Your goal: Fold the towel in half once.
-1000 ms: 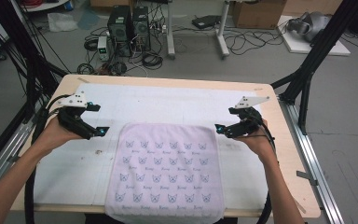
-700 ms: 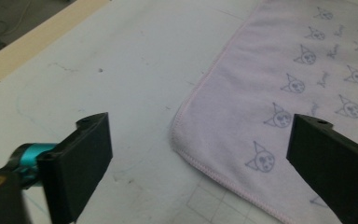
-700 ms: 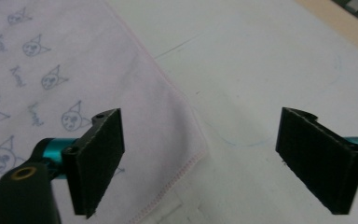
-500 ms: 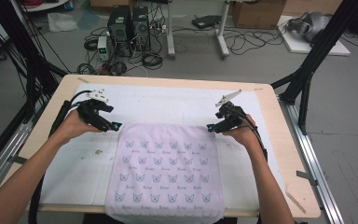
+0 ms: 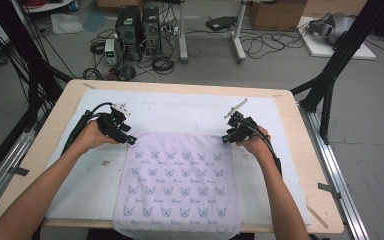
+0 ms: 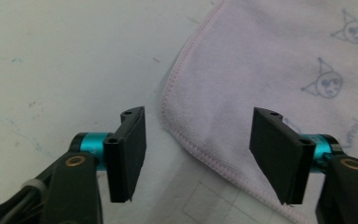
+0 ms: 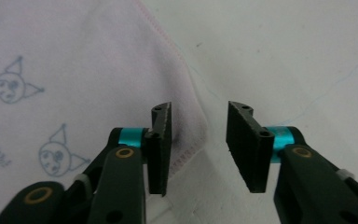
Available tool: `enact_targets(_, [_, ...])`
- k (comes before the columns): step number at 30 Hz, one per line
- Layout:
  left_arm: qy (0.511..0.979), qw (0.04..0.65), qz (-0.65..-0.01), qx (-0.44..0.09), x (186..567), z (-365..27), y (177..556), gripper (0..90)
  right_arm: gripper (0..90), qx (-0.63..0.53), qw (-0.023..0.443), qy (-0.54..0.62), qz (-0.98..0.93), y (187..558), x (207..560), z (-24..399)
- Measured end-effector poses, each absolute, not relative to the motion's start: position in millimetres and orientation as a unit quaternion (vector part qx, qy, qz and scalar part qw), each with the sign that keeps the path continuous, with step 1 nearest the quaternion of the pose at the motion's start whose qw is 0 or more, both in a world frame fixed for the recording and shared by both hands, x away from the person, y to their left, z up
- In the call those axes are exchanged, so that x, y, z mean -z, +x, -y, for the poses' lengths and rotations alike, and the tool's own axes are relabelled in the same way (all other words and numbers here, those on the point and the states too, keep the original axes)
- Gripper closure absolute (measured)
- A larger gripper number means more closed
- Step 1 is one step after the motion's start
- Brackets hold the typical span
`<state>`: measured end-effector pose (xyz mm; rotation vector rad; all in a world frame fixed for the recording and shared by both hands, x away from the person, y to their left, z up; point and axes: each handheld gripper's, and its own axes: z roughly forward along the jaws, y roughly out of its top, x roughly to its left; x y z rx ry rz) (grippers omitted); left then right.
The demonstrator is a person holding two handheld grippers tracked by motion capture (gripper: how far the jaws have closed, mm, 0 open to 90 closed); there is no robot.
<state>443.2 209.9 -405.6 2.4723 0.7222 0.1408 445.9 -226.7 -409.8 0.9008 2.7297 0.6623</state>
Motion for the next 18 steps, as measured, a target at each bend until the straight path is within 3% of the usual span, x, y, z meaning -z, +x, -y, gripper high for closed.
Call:
enact_targets(6, [0.921, 0.268, -0.277, -0.049, 410, -205, 444, 46.8, 82.3, -0.214, 0.084, 0.290, -0.929, 447, 413, 222])
enact_targets(14, [0.922, 0.251, -0.291, -0.053, 414, -198, 448, 57.2, 85.4, -0.220, 0.086, 0.274, -0.932, 445, 410, 223])
enact_targets(18, [0.923, 0.237, -0.300, -0.051, 416, -194, 448, 72.5, 85.5, -0.229, 0.086, 0.270, -0.931, 443, 406, 224])
